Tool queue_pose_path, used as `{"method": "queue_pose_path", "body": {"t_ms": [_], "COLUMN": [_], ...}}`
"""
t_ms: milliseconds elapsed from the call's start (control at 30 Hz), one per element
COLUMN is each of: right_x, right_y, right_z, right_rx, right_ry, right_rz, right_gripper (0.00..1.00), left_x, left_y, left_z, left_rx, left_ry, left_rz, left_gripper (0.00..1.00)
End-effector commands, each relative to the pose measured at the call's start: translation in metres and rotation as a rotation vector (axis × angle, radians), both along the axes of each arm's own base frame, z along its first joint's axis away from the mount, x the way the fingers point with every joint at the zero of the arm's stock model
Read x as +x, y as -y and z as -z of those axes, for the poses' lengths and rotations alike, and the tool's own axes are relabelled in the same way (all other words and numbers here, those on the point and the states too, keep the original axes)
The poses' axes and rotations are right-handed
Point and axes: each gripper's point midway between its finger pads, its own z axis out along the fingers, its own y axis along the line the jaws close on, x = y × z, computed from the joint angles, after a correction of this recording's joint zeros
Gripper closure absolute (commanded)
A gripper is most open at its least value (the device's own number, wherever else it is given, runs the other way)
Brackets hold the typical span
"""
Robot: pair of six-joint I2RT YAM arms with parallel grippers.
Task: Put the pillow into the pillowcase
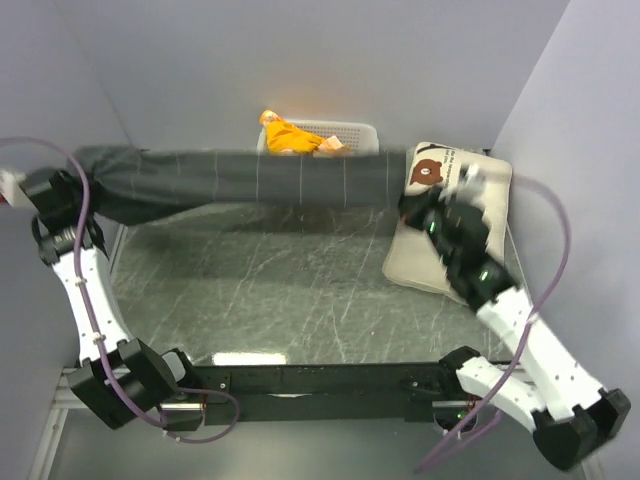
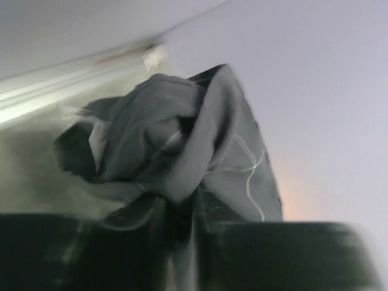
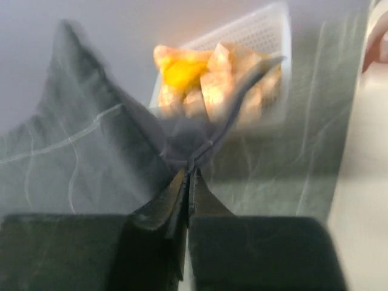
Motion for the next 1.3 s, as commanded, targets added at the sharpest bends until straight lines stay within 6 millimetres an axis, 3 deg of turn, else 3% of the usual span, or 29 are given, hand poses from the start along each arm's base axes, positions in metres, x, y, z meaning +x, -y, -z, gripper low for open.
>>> {"method": "queue_pose_path", "body": {"t_ms": [0, 33, 67, 100, 167, 267, 367, 400, 467, 500, 600, 700, 767, 933, 1067, 1100, 1167, 1200, 1267], "right_x": [-0.055, -0.063, -0.071, -0.086, -0.093, -0.094, -0.088, -0.084, -0.079, -0.076, -0.074, -0.078, -0.082, -0.094, -0.102, -0.103, -0.105, -0.105, -0.104], "right_y": [-0.059, -0.063, -0.073, -0.082, -0.087, -0.076, -0.068, -0.071, -0.071, -0.076, -0.088, -0.095, -0.099, -0.094, -0.072, -0.067, -0.051, -0.046, -0.028], "right_z": [0.159, 0.178, 0.196, 0.219, 0.232, 0.238, 0.231, 0.219, 0.220, 0.210, 0.209, 0.218, 0.229, 0.246, 0.263, 0.264, 0.261, 0.260, 0.249], "right_rx": [0.165, 0.161, 0.152, 0.127, 0.097, 0.021, -0.029, -0.027, -0.065, -0.059, -0.082, -0.115, -0.142, -0.173, -0.179, -0.170, -0.177, -0.171, -0.144], "right_ry": [-0.160, -0.174, -0.200, -0.248, -0.277, -0.293, -0.287, -0.273, -0.280, -0.269, -0.281, -0.296, -0.331, -0.378, -0.423, -0.429, -0.426, -0.428, -0.413], "right_rz": [-0.241, -0.226, -0.251, -0.299, -0.319, -0.259, -0.221, -0.216, -0.208, -0.219, -0.250, -0.276, -0.294, -0.266, -0.172, -0.150, -0.098, -0.082, -0.045], "right_gripper": [0.83, 0.77, 0.64, 0.61, 0.50, 0.37, 0.30, 0.30, 0.29, 0.29, 0.28, 0.25, 0.24, 0.21, 0.20, 0.19, 0.14, 0.13, 0.11], "left_x": [-0.017, -0.019, -0.018, -0.019, -0.021, -0.020, -0.021, -0.020, -0.018, -0.017, -0.015, -0.023, -0.033, -0.041, -0.031, -0.034, -0.035, -0.042, -0.051], "left_y": [0.013, 0.017, 0.029, 0.034, 0.046, 0.062, 0.087, 0.105, 0.125, 0.135, 0.175, 0.173, 0.162, 0.155, 0.205, 0.234, 0.263, 0.294, 0.322], "left_z": [0.120, 0.132, 0.148, 0.154, 0.163, 0.153, 0.149, 0.152, 0.156, 0.159, 0.179, 0.203, 0.213, 0.220, 0.218, 0.219, 0.209, 0.206, 0.200], "left_rx": [-0.190, -0.203, -0.214, -0.220, -0.209, -0.107, -0.026, -0.002, 0.016, 0.021, 0.044, 0.046, 0.043, 0.049, 0.079, 0.136, 0.212, 0.270, 0.346], "left_ry": [-0.149, -0.148, -0.137, -0.135, -0.142, -0.175, -0.215, -0.236, -0.249, -0.260, -0.321, -0.413, -0.458, -0.480, -0.439, -0.449, -0.450, -0.434, -0.403], "left_rz": [0.060, 0.078, 0.144, 0.160, 0.196, 0.211, 0.222, 0.245, 0.276, 0.292, 0.368, 0.302, 0.223, 0.183, 0.372, 0.448, 0.520, 0.609, 0.718], "left_gripper": [0.61, 0.46, 0.41, 0.36, 0.27, 0.20, 0.18, 0.18, 0.20, 0.21, 0.25, 0.28, 0.26, 0.15, 0.18, 0.18, 0.14, 0.13, 0.10]}}
